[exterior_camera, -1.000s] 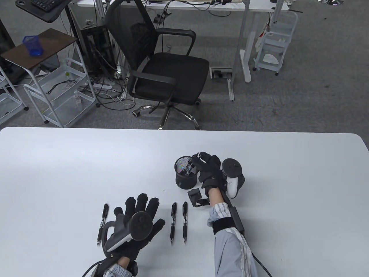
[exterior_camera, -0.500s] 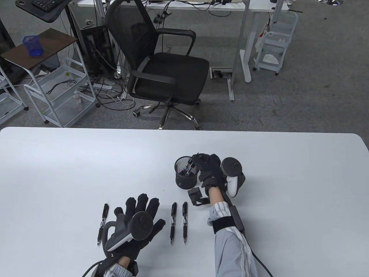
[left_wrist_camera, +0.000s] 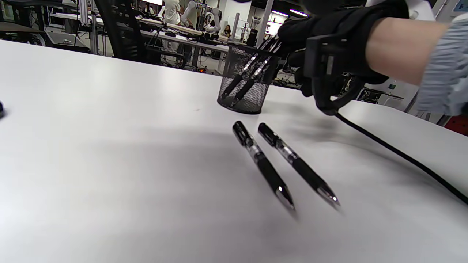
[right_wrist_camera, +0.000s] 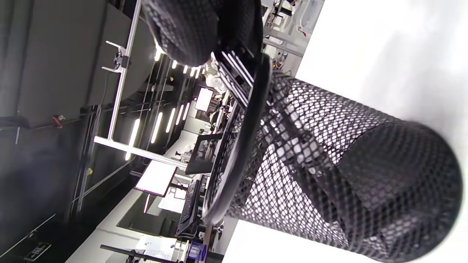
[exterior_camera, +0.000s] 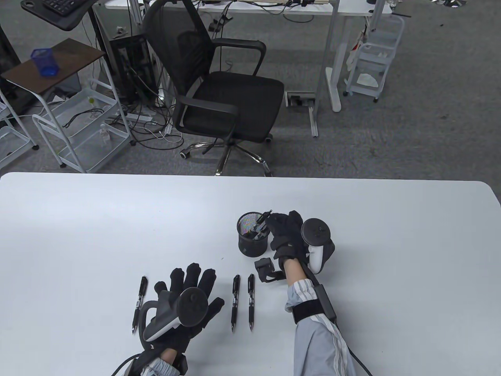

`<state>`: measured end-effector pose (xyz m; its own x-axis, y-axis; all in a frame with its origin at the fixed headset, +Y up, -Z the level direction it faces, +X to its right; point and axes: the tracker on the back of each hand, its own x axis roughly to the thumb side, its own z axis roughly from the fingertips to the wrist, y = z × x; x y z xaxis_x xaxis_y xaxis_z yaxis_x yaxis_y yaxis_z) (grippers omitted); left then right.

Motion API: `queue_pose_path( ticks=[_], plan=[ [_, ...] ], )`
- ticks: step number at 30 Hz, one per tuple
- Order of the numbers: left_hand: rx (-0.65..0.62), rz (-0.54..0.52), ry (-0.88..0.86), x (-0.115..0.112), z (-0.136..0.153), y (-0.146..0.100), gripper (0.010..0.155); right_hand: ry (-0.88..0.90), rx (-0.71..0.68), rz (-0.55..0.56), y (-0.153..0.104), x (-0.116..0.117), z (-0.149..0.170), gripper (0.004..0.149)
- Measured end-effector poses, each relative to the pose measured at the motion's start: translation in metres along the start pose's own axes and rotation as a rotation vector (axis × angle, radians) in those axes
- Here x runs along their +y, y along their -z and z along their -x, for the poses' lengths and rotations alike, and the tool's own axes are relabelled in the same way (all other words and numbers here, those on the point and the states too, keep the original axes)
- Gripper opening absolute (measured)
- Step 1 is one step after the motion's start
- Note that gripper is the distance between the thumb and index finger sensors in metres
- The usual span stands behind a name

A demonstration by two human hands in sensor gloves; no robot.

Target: Press to open click pens

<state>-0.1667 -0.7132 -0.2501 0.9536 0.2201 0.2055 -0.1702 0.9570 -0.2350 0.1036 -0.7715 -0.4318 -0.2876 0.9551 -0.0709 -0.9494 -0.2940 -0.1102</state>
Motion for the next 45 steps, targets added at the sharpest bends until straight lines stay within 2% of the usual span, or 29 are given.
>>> queue_pose_path(
  ticks=[7,16,20,21,36,45],
  plan=[
    [-0.004,0.004,0.001,-0.001,-0.001,0.000,0.071,-0.131,-0.025,0.011,-0.013,-0.002,0.000,0.054],
    [-0.007,0.003,-0.002,-0.002,-0.001,0.000,0.071,-0.114,-0.019,0.042,-0.014,-0.006,0.003,0.044],
    [-0.005,0.004,0.000,-0.002,-0.001,0.000,0.071,-0.125,-0.011,0.014,-0.012,-0.003,0.002,0.060],
    [-0.005,0.004,0.000,-0.002,-0.001,0.000,0.071,-0.127,-0.011,0.018,-0.012,-0.002,0.002,0.060],
    [-0.001,0.010,0.005,-0.003,-0.001,0.000,0.071,-0.110,-0.009,0.062,-0.007,0.004,0.000,0.047],
    [0.000,0.012,0.007,-0.003,-0.002,0.000,0.071,-0.163,-0.098,0.096,-0.014,0.006,-0.008,0.046]
  ],
)
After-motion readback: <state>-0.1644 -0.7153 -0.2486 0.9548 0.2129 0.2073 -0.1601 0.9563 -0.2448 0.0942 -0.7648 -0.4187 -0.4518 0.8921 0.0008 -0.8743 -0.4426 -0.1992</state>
